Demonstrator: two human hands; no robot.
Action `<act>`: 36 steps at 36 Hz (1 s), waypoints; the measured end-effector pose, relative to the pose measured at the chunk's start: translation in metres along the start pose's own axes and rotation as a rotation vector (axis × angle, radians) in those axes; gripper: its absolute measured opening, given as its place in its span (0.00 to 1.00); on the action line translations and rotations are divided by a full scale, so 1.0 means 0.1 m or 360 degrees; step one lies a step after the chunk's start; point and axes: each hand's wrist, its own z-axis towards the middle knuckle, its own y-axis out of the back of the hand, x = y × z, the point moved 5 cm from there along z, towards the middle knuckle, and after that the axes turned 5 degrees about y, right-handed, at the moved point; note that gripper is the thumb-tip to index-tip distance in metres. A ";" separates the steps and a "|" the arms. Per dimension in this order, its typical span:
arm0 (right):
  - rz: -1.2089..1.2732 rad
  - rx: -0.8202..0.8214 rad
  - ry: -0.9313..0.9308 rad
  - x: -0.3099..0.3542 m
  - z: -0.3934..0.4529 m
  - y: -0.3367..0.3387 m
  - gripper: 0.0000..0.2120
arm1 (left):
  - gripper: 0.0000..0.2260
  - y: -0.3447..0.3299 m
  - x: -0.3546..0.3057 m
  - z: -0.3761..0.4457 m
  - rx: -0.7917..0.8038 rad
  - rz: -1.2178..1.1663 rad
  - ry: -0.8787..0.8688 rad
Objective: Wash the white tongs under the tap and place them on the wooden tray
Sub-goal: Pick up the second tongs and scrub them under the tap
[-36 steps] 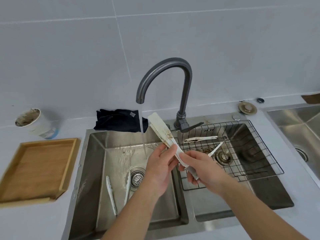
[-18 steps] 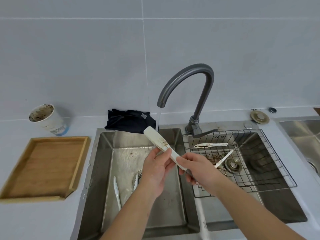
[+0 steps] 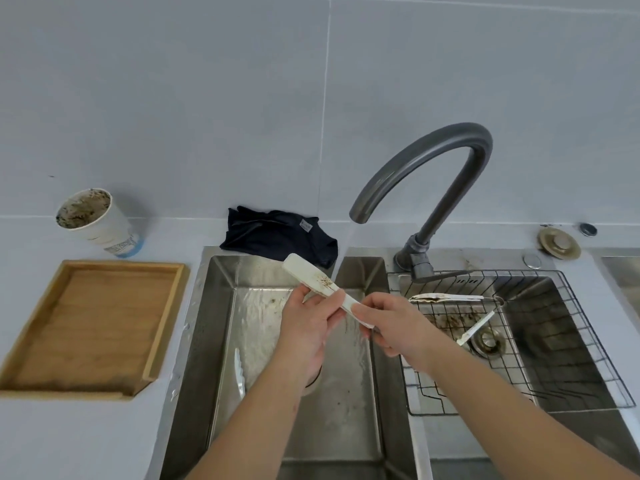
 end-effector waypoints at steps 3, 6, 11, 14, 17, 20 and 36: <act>0.0015 0.0033 -0.0011 -0.02 0.11 0.00 0.10 | 0.19 0.03 0.01 0.10 -0.0020 -0.0006 0.0017; -0.0001 0.0057 -0.0027 0.00 0.18 -0.01 0.11 | 0.20 0.06 0.01 0.16 -0.0036 -0.0024 0.0028; -0.0069 0.0078 -0.0087 0.03 0.32 0.01 0.14 | 0.26 0.08 0.05 0.30 -0.0086 -0.0001 0.0032; -0.0066 0.0091 -0.0108 0.02 0.39 0.03 0.13 | 0.33 0.10 0.07 0.39 -0.0127 0.0016 -0.0023; -0.0044 0.0108 -0.0133 0.00 0.45 0.06 0.12 | 0.47 0.14 0.07 0.49 -0.0193 0.0072 -0.0093; -0.0043 0.0113 -0.0147 -0.03 0.46 0.10 0.13 | 0.61 0.16 0.08 0.57 -0.0225 0.0140 -0.0106; 0.0033 0.0067 -0.0192 -0.22 0.34 0.33 0.10 | 0.02 0.30 0.04 0.87 -0.0640 0.0150 -0.0064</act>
